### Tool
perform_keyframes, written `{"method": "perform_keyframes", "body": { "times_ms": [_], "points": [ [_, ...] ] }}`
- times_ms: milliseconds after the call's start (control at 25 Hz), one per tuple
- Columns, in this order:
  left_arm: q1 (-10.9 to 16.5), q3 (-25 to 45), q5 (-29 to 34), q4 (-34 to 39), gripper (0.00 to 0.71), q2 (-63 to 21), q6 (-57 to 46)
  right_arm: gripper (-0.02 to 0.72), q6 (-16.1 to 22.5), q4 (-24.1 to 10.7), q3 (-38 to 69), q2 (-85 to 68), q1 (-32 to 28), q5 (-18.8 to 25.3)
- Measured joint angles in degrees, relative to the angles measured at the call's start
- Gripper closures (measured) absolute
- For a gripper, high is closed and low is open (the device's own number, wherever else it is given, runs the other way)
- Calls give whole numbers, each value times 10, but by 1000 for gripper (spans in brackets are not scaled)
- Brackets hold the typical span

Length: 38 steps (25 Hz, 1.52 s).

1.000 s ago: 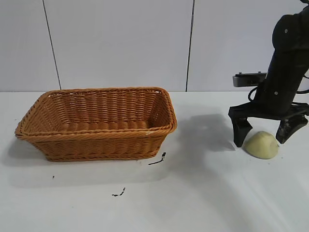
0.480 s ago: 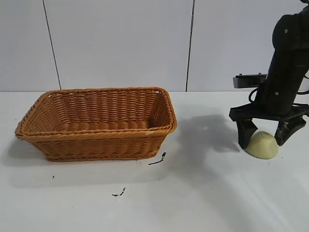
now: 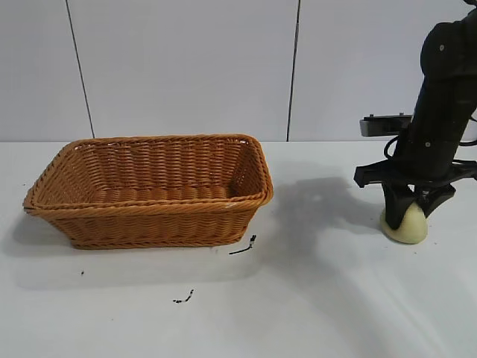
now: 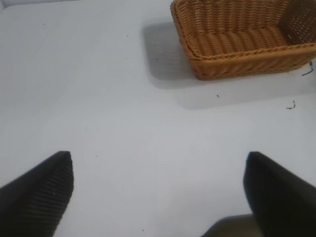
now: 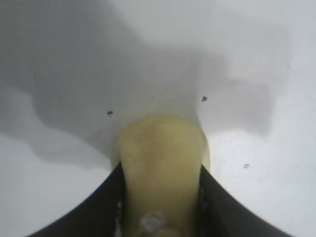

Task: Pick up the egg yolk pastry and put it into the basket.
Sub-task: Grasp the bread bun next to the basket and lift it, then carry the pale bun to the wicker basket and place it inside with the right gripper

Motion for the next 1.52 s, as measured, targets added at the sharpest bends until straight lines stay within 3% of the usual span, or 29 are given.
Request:
{"method": "perform_keyframes", "body": {
  "times_ms": [360, 440, 680, 960, 1200, 1520],
  "points": [
    [0, 0, 0, 0, 14, 0, 0, 547, 0, 0, -1, -77, 0, 9],
    [0, 0, 0, 0, 14, 0, 0, 547, 0, 0, -17, -100, 0, 28],
    [0, 0, 0, 0, 14, 0, 0, 547, 0, -2, -133, -111, 0, 148],
    [0, 0, 0, 0, 14, 0, 0, 547, 0, -4, -226, -104, 11, 189],
    [0, 0, 0, 0, 14, 0, 0, 547, 4, -5, -296, -68, 88, 215],
    [0, 0, 0, 0, 14, 0, 0, 547, 13, -4, -338, -34, 231, 206]
  ]
}}
